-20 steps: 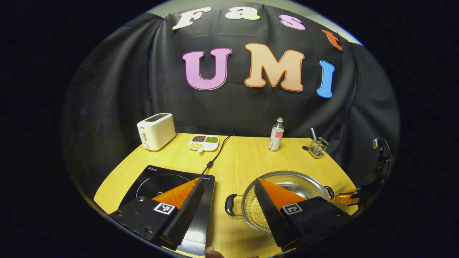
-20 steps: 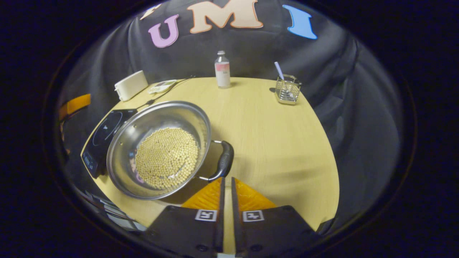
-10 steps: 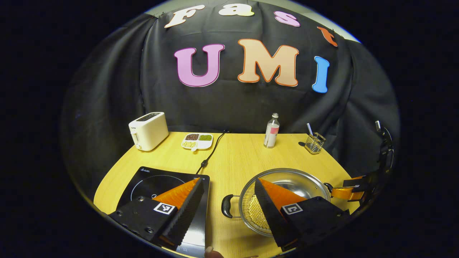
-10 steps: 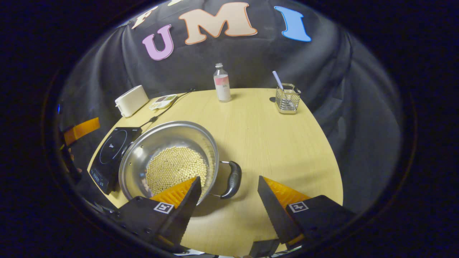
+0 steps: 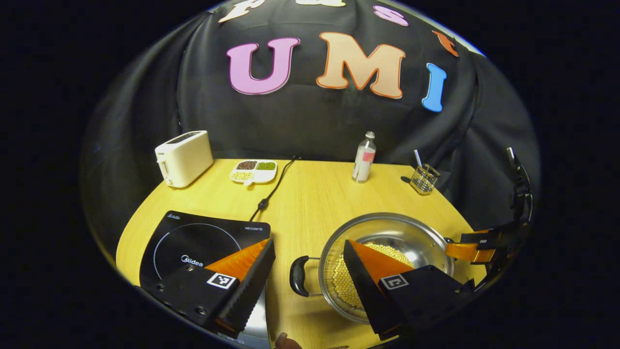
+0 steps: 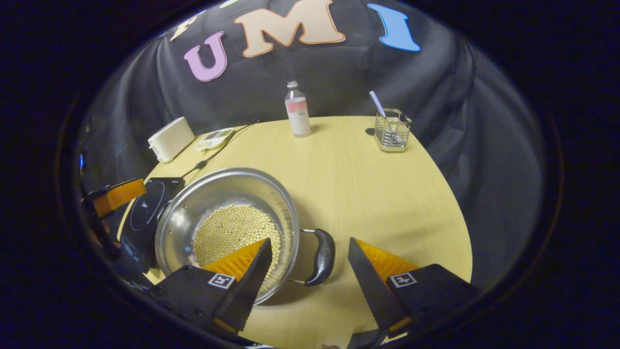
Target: First push the handle of the pot to place it horizontally, then grasp the pot with both hands and set it on the induction cooktop.
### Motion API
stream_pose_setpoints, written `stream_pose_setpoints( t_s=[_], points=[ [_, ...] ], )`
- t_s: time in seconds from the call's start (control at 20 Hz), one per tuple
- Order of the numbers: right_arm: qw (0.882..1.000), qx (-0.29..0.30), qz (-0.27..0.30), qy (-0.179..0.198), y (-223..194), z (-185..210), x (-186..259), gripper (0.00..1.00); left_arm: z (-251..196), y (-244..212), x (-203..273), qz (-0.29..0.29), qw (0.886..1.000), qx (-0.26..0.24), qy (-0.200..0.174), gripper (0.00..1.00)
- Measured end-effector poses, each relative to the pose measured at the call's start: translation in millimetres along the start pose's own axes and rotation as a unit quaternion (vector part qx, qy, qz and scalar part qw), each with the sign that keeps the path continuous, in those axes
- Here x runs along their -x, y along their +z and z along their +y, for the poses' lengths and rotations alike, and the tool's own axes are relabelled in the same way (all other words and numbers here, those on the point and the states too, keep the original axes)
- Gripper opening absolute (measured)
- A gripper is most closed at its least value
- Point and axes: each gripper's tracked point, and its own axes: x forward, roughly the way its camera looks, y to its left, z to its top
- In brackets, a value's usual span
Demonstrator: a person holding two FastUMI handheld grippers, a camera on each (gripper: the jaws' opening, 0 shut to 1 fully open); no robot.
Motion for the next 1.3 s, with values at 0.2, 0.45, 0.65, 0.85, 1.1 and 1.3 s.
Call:
stream_pose_setpoints(
  t_s=[0.2, 0.45, 0.65, 0.85, 1.1, 1.3],
  points=[
    [1.000, -0.012, 0.015, -0.009, -11, -2, -14, 1.00, -3, -23, -20, 0.027, 1.000, -0.002, -0.009, 0.93],
    [0.999, -0.020, 0.031, -0.010, -22, 0, -27, 0.99, 1, -50, -36, 0.060, 0.998, 0.019, -0.009, 0.93],
    [0.999, -0.020, 0.039, -0.009, -24, -1, -34, 1.00, 2, -62, -44, 0.077, 0.997, 0.027, -0.008, 0.94],
    [0.998, -0.025, 0.049, -0.001, -28, 3, -39, 0.99, -1, -71, -48, 0.091, 0.995, 0.028, -0.011, 0.94],
    [0.998, -0.024, 0.059, 0.005, -34, 6, -43, 0.70, -4, -75, -51, 0.097, 0.995, 0.030, -0.014, 0.91],
    [0.998, -0.023, 0.058, 0.003, -34, 6, -43, 0.77, 1, -76, -53, 0.101, 0.994, 0.030, -0.010, 0.76]
  ],
)
